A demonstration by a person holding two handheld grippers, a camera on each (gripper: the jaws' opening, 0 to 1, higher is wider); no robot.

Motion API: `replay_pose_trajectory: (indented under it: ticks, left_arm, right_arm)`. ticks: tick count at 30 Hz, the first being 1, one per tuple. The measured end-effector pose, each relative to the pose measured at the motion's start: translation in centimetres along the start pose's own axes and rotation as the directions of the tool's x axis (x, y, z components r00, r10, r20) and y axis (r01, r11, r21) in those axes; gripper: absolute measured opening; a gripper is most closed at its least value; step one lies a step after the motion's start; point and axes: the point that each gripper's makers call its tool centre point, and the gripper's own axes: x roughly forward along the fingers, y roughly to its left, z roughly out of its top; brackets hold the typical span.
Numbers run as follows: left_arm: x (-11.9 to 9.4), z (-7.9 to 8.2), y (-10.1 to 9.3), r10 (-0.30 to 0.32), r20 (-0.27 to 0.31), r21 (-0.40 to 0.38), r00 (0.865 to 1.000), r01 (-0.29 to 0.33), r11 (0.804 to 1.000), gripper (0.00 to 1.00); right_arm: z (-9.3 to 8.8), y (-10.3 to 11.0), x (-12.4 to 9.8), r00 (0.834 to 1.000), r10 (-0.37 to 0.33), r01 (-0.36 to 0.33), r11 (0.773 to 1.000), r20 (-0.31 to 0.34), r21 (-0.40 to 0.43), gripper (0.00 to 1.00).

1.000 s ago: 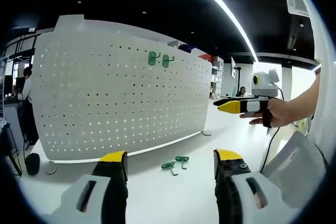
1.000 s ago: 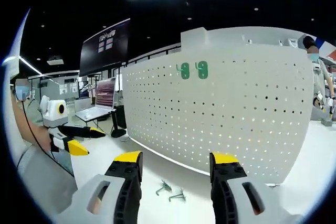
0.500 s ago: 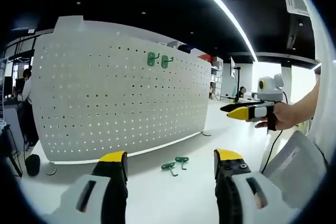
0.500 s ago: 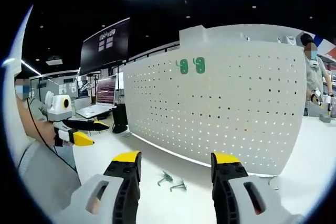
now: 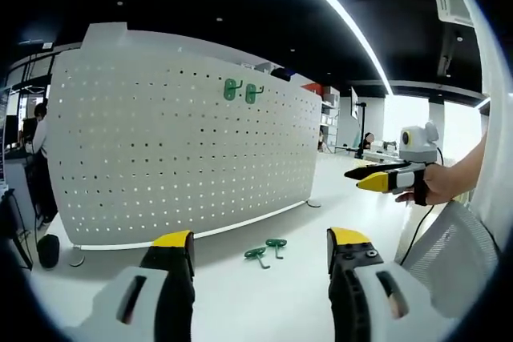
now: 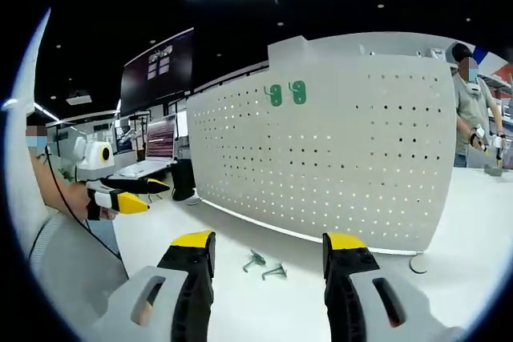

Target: Insert the hook assembly into the mounting plate slot until the hook locks in place.

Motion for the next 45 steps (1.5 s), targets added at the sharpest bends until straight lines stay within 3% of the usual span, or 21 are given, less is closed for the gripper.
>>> replay_pose_trajectory:
  ticks: [28, 36, 45]
  left_arm:
    - [0.0, 0.7, -0.3, -0.016, 0.008, -0.009, 1.0, 0.016, 1.0, 0.69]
    - [0.4, 0.5, -0.7, -0.041, -0.014, 0.011, 0.999, 0.041, 0.999, 0.69]
    - [1.0, 0.3, -0.4, -0.066, -0.068, 0.083, 0.995, 0.072, 0.994, 0.7]
  right_arm:
    - [-0.1, 0.2, -0.5, 1.0, -0.007, 0.007, 1.0, -0.012, -0.008, 0.53]
    - [-0.1, -0.1, -0.6, 1.0, -0.015, 0.014, 1.0, -0.01, -0.009, 0.53]
    - [-0.3, 0.3, -0.5, 1.0, -0.001, 0.001, 1.0, -0.021, -0.014, 0.53]
